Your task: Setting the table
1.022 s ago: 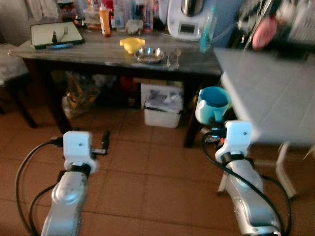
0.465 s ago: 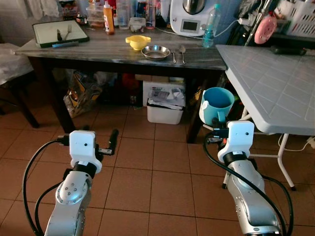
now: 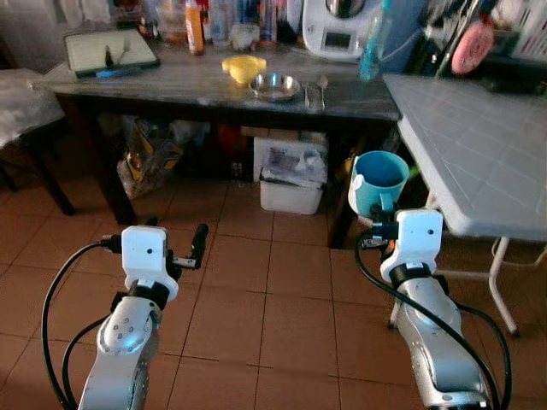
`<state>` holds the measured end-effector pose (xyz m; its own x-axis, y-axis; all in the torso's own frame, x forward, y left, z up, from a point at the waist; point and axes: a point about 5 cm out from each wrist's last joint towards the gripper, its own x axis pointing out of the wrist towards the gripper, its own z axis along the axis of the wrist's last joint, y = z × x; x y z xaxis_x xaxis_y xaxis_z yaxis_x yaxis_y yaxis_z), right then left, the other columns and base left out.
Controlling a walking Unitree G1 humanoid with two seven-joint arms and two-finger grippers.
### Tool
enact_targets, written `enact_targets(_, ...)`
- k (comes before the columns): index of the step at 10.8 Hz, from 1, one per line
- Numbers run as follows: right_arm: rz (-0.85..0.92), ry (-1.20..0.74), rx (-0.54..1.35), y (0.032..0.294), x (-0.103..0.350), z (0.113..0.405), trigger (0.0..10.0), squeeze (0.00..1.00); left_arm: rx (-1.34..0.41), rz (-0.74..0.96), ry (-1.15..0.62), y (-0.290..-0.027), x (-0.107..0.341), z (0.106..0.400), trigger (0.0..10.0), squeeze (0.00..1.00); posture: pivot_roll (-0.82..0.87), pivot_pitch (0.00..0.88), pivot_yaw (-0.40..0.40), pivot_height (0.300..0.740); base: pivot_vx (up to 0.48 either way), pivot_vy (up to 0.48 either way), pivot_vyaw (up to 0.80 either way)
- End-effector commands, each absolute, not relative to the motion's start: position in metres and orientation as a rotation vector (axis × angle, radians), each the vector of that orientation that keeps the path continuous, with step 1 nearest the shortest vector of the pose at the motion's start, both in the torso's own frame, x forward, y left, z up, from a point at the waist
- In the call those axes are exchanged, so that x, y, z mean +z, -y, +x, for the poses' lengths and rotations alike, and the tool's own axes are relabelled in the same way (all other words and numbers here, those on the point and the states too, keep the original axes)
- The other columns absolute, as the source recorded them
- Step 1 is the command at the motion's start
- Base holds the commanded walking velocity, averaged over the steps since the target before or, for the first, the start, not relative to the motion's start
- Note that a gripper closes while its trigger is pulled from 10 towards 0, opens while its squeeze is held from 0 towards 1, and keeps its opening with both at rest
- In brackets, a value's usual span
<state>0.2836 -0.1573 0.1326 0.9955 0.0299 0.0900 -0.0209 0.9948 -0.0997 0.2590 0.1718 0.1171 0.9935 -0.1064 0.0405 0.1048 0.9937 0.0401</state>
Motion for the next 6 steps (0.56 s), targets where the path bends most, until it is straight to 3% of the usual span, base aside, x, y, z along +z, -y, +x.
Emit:
enact_targets(1,-0.101,0.115,0.025,0.1580,0.1373,0.2851,10.0,0.00,-0.131,0.024,0.056,-0.1676,0.1200,0.2597,10.0,0.00,0.15,0.003,-0.053,0.740,0.322,0.000,0.00)
enact_targets(6,-0.115,0.118,0.027,0.1583,0.1375,0.2851,10.0,0.00,-0.164,0.009,0.046,-0.1608,0.1175,0.2589,10.0,0.00,0.15,0.005,-0.052,0.740,0.344,0.000,0.00)
